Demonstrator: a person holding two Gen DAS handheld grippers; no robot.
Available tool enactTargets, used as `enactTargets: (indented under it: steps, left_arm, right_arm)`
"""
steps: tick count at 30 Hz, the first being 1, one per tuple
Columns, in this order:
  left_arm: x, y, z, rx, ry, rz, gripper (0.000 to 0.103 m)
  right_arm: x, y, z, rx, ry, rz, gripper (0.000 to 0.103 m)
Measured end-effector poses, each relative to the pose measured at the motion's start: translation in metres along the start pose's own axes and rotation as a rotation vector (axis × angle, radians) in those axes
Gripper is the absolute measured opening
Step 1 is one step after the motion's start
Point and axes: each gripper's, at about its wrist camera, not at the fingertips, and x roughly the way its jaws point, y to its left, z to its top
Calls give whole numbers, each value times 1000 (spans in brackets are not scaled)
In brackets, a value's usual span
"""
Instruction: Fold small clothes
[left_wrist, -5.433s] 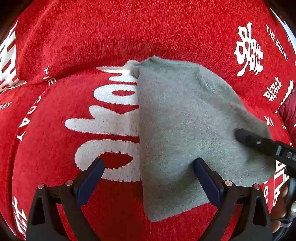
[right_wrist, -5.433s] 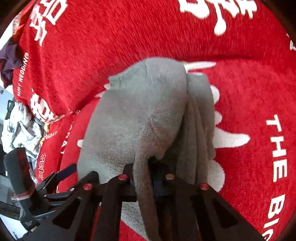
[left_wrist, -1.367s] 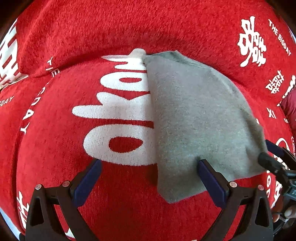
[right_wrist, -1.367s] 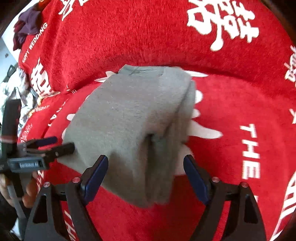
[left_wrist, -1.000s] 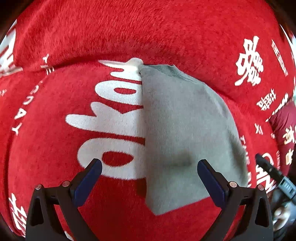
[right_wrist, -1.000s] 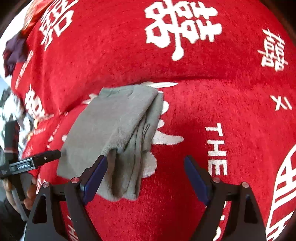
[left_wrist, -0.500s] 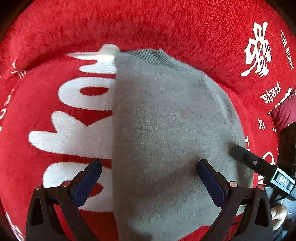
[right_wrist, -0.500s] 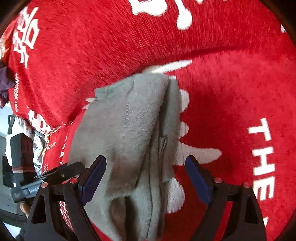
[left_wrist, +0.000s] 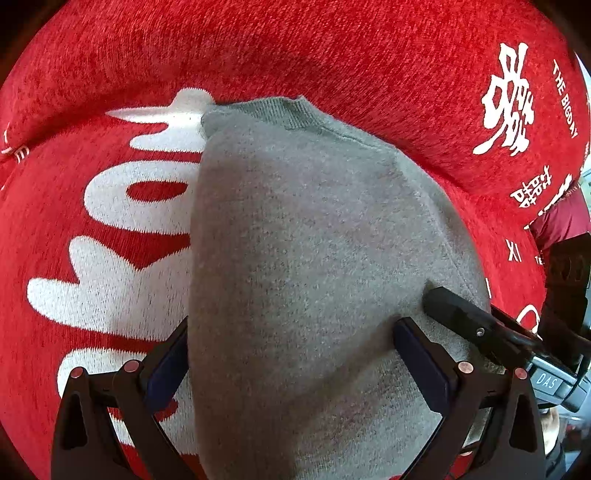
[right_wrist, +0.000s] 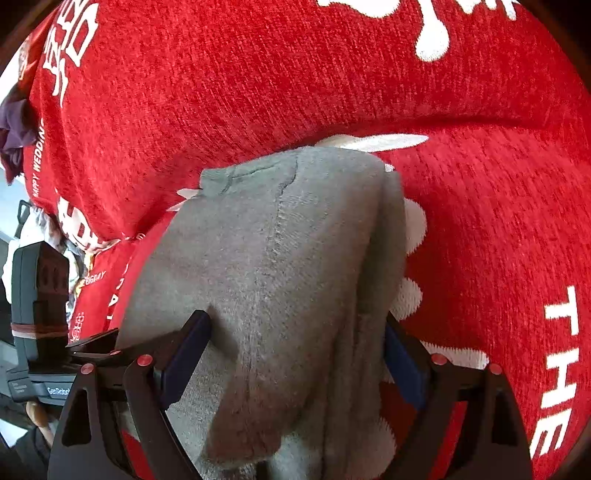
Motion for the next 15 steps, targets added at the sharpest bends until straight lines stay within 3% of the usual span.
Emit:
enactTargets:
  steps: [9,15]
  left_arm:
    - [-3,-5,4,-18,-5,-14,84]
    - [-12,-10,1,28,-37,2,63]
  right_arm:
    - [0,2,0,-31,-5,18,64]
    - [-3,11,1,-59,-16,11,50]
